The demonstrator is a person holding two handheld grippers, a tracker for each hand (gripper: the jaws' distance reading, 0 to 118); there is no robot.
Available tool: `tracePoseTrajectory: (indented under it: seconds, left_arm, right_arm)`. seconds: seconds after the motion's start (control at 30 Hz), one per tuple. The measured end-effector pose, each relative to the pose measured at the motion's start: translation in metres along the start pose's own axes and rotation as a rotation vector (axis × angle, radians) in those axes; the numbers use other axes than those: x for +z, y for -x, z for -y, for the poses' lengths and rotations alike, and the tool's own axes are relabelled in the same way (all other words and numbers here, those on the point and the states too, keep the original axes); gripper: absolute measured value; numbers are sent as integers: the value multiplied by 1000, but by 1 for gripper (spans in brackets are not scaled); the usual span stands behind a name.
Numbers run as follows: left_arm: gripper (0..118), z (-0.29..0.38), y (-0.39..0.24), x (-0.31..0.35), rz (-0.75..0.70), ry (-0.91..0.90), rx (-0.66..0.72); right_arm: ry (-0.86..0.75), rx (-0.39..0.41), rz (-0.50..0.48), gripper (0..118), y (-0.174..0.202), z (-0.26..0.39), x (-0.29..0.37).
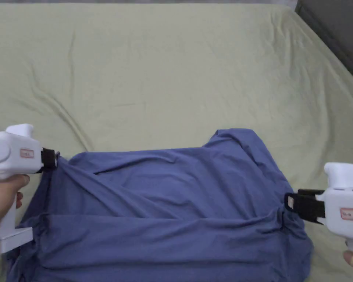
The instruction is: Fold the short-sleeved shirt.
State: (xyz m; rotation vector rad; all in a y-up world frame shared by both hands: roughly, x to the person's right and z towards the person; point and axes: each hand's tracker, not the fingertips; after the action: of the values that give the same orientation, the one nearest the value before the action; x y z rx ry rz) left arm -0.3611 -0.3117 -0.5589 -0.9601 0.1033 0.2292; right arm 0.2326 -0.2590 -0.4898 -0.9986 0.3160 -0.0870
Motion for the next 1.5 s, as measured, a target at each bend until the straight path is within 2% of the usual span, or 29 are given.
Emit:
tracePoseTrajectory:
  seconds: [0.1,0.13,0.17,0.2,0.23,0.27,0.3,0.37,0.47,0.5,0.53,0.6,0.63,0.67,0.7,0.73,0.77,0.8,0.87,0.93,1.03,1.27,1.4,1.47,1.5]
  left_arm:
    - [3,-17,2,15,87,-49,24]
    - [3,-23,3,20,99,-62,18]
    - [3,-22,-6,34,96,-68,7]
    - [3,-23,-9,39,102,-73,-3]
    - [3,-25,-10,42,107,-80,-18]
    - [3,-24,-11,45,111,-84,-31]
    - [3,-25,-13,49,110,-88,-40]
    - [3,-22,-14,53,114,-94,-54]
    - [3,-17,-15,55,121,-98,-83]
    - [3,-16,-15,55,119,-99,-93]
    - [3,-14,-14,55,117,-98,-100]
    - [3,-13,-9,55,116,-99,-98]
    - [3,-12,-7,54,119,-97,-92]
    - [3,-10,-4,54,121,-96,-87]
    - [3,-11,0,54,119,-96,-84]
    - [3,-9,3,53,118,-96,-81]
    - [3,-8,5,52,115,-96,-79]
    - [3,-7,7,53,114,-96,-77]
    - [3,-4,11,58,123,-104,-63]
    - [3,2,15,69,147,-127,-54]
    - [3,17,20,96,179,-147,-76]
    - [3,75,38,147,262,-120,-185]
    - [3,106,51,142,294,-20,-232]
    - [3,121,60,128,302,48,-232]
    - [3,126,63,121,300,80,-220]
  right_arm:
    - [-24,22,-19,5,-8,-45,-22]
    - [-21,39,-30,24,-10,-64,-34]
    - [-1,50,-26,89,-13,-83,-48]
    - [25,40,-29,118,-16,-100,-63]
    - [79,34,-6,116,-19,-113,-82]
    - [0,23,-20,115,-24,-121,-95]
    - [47,-13,-34,116,-25,-131,-112]
    - [153,-46,14,117,-26,-140,-144]
    - [209,-14,123,115,-25,-142,-164]
    - [229,-8,128,110,-24,-139,-172]
    - [236,-1,118,93,-16,-132,-177]
    - [227,12,134,77,-9,-124,-182]
    - [215,57,176,77,-3,-121,-180]
    - [187,112,180,70,0,-121,-176]
    - [189,131,137,58,3,-123,-173]
    - [190,178,116,32,8,-124,-168]
    - [173,221,163,5,13,-126,-161]
    - [155,226,149,5,13,-128,-153]
    - [101,232,56,5,14,-130,-125]
    - [44,314,65,5,25,-123,-91]
    - [-9,347,29,5,33,-101,-35]
    - [81,280,-16,5,19,-15,33]
    - [186,234,-2,5,11,34,30]
    - [236,163,-25,5,4,57,18]
    - [267,157,-36,5,3,65,10]
